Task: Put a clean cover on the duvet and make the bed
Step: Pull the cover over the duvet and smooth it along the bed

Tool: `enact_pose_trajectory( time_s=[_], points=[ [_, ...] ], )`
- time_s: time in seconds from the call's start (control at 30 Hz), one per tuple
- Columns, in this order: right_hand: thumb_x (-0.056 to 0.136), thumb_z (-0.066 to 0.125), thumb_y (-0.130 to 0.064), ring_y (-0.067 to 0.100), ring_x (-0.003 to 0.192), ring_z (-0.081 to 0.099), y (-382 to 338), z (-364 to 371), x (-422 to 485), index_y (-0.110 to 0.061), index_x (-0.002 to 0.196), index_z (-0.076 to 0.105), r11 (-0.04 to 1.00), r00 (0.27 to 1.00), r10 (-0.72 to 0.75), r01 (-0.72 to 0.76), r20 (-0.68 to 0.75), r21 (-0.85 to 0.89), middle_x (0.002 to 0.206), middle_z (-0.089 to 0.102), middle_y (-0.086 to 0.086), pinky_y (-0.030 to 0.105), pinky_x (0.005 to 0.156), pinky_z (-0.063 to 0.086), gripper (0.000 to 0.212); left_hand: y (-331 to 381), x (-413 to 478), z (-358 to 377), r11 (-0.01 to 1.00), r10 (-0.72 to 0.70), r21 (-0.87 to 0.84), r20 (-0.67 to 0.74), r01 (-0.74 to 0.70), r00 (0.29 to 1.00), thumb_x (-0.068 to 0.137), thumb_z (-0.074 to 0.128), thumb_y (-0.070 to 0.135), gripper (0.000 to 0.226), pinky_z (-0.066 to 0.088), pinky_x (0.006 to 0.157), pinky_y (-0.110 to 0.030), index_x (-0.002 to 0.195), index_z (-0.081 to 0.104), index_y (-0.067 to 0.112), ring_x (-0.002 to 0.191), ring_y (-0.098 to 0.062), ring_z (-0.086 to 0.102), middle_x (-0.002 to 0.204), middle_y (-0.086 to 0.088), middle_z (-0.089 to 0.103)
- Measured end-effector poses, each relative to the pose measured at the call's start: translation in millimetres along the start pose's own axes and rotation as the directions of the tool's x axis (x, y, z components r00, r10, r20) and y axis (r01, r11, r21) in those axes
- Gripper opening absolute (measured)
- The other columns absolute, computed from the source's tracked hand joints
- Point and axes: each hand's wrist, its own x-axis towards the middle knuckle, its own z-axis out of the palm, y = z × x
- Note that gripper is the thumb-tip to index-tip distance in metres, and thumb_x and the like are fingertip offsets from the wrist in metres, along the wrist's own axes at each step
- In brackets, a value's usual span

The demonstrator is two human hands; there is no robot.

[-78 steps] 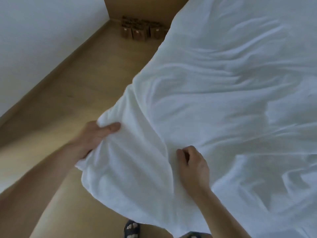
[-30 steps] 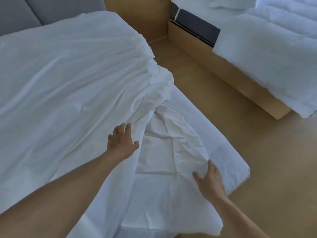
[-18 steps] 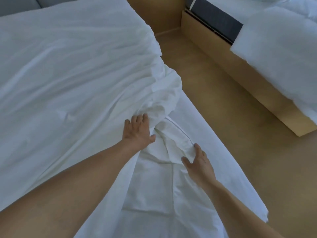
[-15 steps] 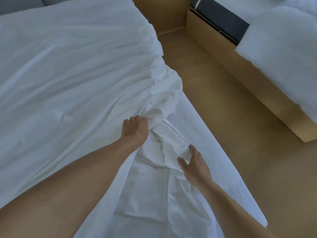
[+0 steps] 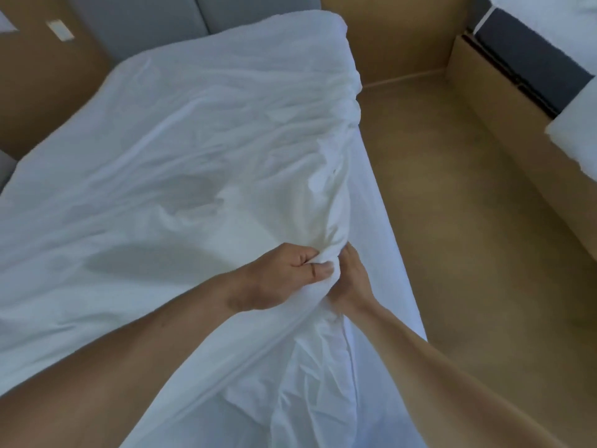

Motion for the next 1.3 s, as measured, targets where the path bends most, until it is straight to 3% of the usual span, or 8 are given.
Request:
enact_pose_trajectory(
  time_s=[0.17,0.27,0.4,0.53,0.73,0.9,1.0,1.3],
  points=[
    [0.088,0.058,-0.006,0.019,0.097,0.059,-32,2,26,-0.020,0.102,0.068,0.974,1.000,-0.023,0.018,0.020,0.226,0.109,0.068,0.012,0.047,0.095,0.051,0.022,6,-16,-14,0.997,0.008,0.071,-0.218,0.008,0.976,0.096,0.061,0.043,0.045,0.040,0.061,-0.024,0.081,0.059,0.000,0.061,-0.011,0.047,0.068,0.003,0.052],
    [0.088,0.047,0.003,0.022,0.090,0.069,-23,-3,26,-0.019,0.098,0.073,0.943,0.993,0.073,-0.100,0.096,0.319,0.100,0.073,0.010,0.041,0.087,0.055,0.035,-26,-23,-10,0.740,0.433,0.669,-0.553,0.071,0.712,0.093,0.059,0.022,0.023,0.041,0.053,-0.032,0.073,0.051,0.015,0.056,-0.019,0.047,0.065,0.004,0.050],
    [0.086,0.046,-0.016,0.034,0.099,0.066,-2,-1,31,-0.010,0.095,0.066,0.986,0.964,0.104,-0.133,0.244,0.104,0.105,0.068,0.018,0.053,0.093,0.053,0.023,-102,-46,83,0.380,0.476,0.913,-0.053,-0.151,0.878,0.073,0.066,0.036,0.020,0.037,0.047,-0.026,0.065,0.056,0.021,0.047,-0.023,0.050,0.057,0.000,0.050],
    [0.097,0.047,-0.016,0.026,0.116,0.053,4,5,38,-0.008,0.123,0.061,0.986,0.941,0.058,-0.001,0.332,-0.167,0.125,0.057,0.006,0.039,0.100,0.043,0.030,-129,-40,131,0.508,-0.140,0.822,-0.214,0.256,0.967,0.082,0.051,0.071,0.069,0.036,0.071,-0.038,0.114,0.052,0.010,0.097,-0.029,0.054,0.107,-0.009,0.054],
    [0.101,0.043,-0.026,0.028,0.129,0.044,19,23,36,-0.022,0.140,0.052,0.937,0.943,0.028,0.090,0.331,-0.337,0.145,0.045,0.008,0.031,0.096,0.037,0.040,-158,-32,198,0.538,-0.372,0.739,-0.222,0.404,0.901,0.071,0.058,0.076,0.095,0.047,0.087,-0.045,0.130,0.039,0.004,0.107,-0.031,0.046,0.121,-0.015,0.042],
    [0.101,0.043,-0.031,0.031,0.128,0.046,25,19,39,-0.023,0.142,0.049,0.897,0.942,0.010,0.140,0.336,-0.419,0.145,0.043,0.007,0.038,0.101,0.040,0.042,-156,-36,199,0.573,-0.279,0.758,-0.179,0.313,0.944,0.098,0.043,0.024,0.032,0.045,0.086,-0.042,0.125,0.049,0.007,0.111,-0.037,0.057,0.125,-0.018,0.056],
    [0.100,0.045,-0.025,0.031,0.124,0.049,34,12,38,-0.019,0.135,0.057,0.942,0.954,0.018,0.085,0.299,-0.325,0.139,0.051,0.009,0.035,0.097,0.039,0.037,-130,-52,143,0.731,-0.161,0.583,-0.358,0.355,0.920,0.095,0.035,0.035,0.038,0.043,0.087,-0.038,0.113,0.058,0.011,0.111,-0.036,0.060,0.118,-0.013,0.064],
    [0.101,0.048,-0.021,0.018,0.088,0.060,48,-13,-63,-0.023,0.087,0.067,0.948,0.972,0.161,-0.201,0.172,0.248,0.090,0.067,-0.002,0.026,0.074,0.044,0.023,-78,-84,2,0.973,-0.023,0.086,-0.884,0.212,0.466,0.077,0.035,0.016,0.019,0.028,0.058,-0.033,0.064,0.043,0.004,0.066,-0.024,0.042,0.062,-0.005,0.045]
  ],
)
